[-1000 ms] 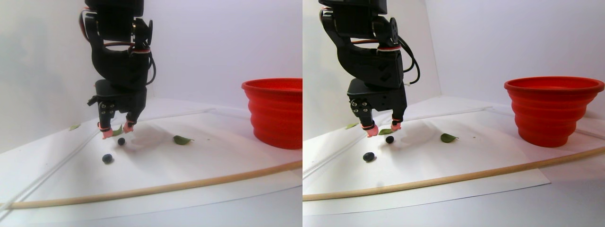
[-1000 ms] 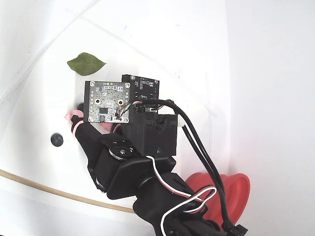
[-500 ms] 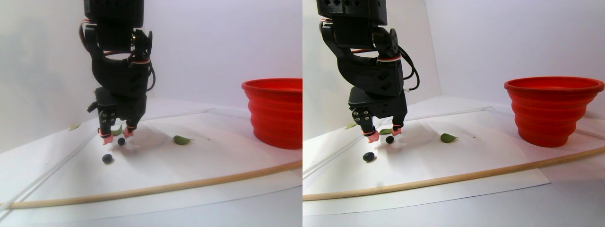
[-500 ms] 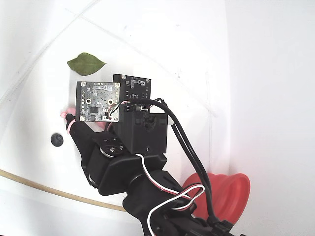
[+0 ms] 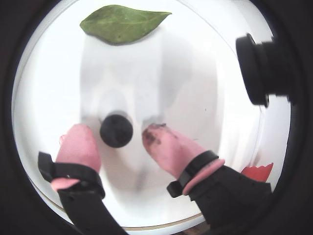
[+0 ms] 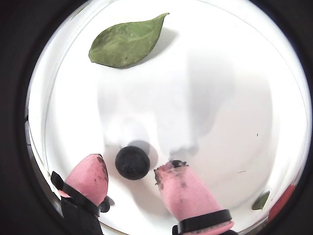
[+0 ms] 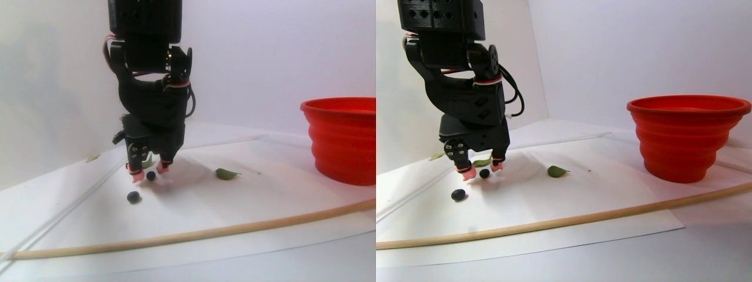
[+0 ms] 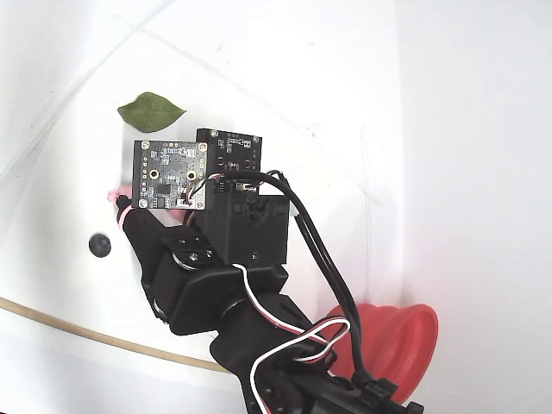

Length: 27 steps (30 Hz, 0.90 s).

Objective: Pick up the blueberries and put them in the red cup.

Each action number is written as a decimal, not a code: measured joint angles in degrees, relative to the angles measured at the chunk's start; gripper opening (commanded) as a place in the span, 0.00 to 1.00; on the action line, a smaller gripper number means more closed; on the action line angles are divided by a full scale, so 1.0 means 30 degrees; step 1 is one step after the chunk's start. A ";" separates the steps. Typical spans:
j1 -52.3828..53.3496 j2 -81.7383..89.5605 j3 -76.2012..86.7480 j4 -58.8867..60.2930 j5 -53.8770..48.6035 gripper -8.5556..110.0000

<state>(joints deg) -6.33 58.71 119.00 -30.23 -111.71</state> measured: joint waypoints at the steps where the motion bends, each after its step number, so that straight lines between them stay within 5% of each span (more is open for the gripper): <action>1: 0.0000 -0.0088 -0.0059 0.0000 0.0000 0.24; 27: 0.0117 -0.0938 -0.0645 -0.0645 0.0381 0.20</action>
<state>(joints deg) -5.98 55.90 117.07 -32.17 -110.57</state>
